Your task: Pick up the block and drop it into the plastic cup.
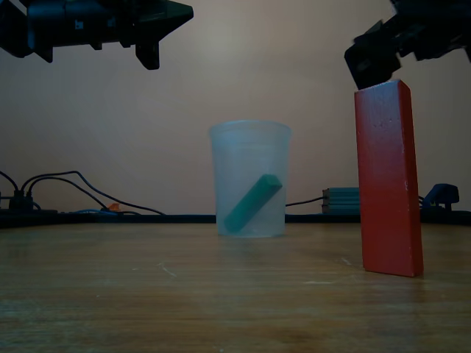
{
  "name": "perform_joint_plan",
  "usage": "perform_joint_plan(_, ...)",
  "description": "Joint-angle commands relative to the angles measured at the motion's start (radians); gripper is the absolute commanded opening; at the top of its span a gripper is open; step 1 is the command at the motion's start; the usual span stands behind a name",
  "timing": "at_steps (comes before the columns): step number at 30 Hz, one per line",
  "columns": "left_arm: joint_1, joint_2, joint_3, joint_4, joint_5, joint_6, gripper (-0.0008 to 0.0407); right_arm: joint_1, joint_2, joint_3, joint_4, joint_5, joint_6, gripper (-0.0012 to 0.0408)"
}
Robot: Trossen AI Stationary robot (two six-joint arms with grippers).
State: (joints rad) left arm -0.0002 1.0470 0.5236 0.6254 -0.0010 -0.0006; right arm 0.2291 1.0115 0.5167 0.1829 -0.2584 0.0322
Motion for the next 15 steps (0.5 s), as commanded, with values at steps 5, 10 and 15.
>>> perform_joint_plan(5, 0.000, 0.000, 0.000, 0.001, 0.000, 0.000, 0.0000, 0.069, 0.001, -0.035, 0.005, 0.107, 0.037, 0.0222)
perform_joint_plan(10, 0.000, 0.000, 0.000, 0.000, 0.000, 0.000, 0.0000, 0.087, 0.001, -0.052, 0.005, 0.128, 0.080, 0.0249)
perform_joint_plan(15, 0.000, 0.000, 0.000, 0.000, 0.000, 0.000, 0.0000, 0.108, 0.020, -0.066, 0.019, 0.135, 0.121, 0.0251)
